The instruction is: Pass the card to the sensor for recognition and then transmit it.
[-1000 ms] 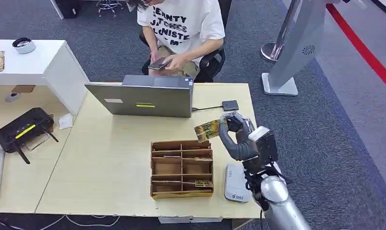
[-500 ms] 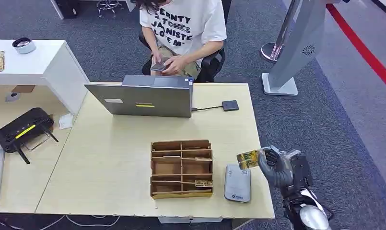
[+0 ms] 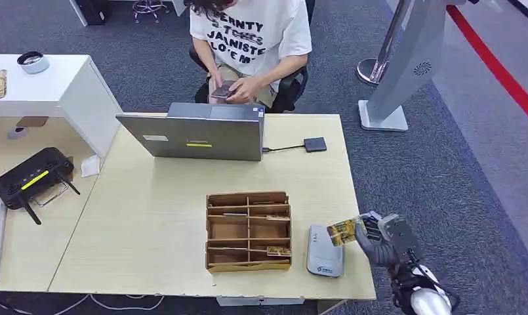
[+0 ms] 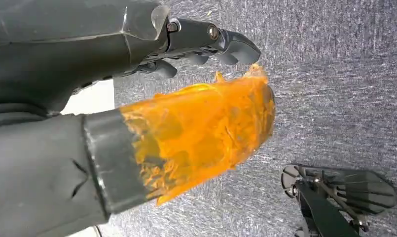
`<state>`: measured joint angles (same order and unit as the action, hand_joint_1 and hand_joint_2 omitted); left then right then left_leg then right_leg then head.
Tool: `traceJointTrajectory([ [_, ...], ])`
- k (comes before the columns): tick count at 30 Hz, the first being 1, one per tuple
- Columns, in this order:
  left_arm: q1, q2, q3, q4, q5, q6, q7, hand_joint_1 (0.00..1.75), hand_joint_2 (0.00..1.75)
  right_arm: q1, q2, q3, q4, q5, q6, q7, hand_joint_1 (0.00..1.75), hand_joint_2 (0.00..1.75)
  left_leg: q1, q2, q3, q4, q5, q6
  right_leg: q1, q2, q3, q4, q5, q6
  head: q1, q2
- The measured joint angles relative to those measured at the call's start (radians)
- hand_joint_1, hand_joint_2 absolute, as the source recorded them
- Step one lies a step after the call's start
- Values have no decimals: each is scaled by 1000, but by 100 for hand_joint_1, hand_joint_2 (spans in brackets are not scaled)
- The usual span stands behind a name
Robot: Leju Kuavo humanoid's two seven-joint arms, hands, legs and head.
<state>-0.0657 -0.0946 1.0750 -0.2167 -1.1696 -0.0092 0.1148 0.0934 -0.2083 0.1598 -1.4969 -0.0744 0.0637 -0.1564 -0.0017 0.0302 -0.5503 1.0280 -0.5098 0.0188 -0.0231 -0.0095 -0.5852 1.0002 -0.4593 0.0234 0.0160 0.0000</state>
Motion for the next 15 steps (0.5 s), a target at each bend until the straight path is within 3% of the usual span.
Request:
traceJointTrajectory([
  [9,0,0,0,0,0,1,-1,0,0,-2,0,13,22,24,-2,6,175,175,0,0,0,0,0,0,0,0,0,0,0,0,0,0],
  [15,0,0,0,0,-5,3,-3,0,0,-23,0,93,67,62,2,14,175,175,0,0,0,0,0,0,0,0,0,0,0,0,0,0],
])
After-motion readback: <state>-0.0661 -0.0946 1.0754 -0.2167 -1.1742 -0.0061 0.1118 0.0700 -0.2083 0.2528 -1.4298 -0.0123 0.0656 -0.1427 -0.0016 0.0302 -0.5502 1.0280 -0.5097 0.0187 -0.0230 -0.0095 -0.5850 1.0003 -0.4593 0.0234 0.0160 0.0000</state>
